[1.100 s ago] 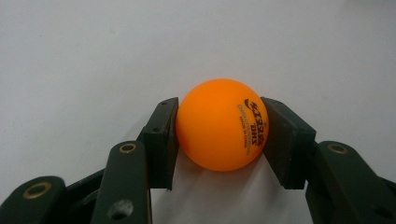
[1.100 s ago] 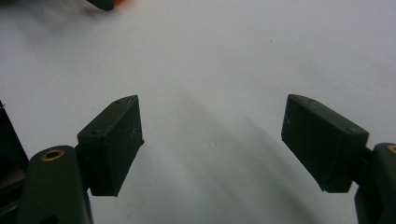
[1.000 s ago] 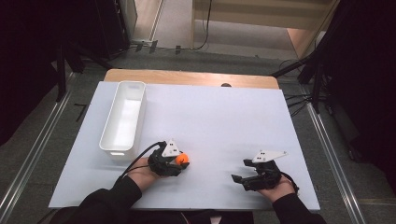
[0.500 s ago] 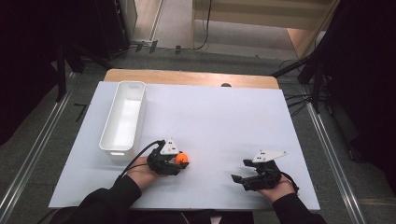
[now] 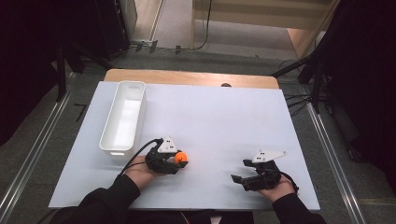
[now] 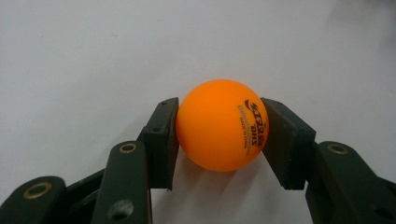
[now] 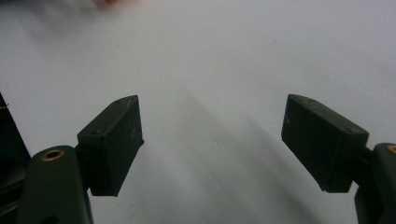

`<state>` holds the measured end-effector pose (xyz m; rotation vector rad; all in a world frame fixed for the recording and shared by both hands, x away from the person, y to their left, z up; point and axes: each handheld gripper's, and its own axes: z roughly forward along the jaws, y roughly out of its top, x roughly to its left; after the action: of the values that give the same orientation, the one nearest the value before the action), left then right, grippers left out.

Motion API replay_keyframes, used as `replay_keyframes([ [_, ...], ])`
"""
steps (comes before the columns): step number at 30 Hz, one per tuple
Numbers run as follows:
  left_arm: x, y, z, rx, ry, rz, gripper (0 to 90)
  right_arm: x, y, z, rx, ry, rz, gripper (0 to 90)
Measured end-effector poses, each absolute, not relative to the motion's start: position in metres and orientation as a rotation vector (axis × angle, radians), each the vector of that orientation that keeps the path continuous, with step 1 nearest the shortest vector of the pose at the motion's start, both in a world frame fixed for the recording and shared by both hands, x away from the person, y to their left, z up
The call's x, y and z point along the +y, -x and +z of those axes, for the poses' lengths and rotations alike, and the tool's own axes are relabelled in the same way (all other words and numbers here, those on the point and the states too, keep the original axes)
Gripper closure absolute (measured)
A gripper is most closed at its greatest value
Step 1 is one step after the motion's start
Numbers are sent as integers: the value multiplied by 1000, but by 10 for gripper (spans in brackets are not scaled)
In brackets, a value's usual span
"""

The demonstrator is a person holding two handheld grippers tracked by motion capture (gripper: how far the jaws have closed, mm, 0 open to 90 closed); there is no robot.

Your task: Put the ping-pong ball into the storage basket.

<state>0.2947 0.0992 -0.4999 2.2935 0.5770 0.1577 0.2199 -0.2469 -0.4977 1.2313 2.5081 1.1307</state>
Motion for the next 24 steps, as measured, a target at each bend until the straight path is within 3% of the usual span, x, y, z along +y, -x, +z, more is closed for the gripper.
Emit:
replay_keyframes([
  [24, 103, -297, -485, 580, -2276, 126, 503, -247, -220, -497, 2512, -1224, 1132, 190],
])
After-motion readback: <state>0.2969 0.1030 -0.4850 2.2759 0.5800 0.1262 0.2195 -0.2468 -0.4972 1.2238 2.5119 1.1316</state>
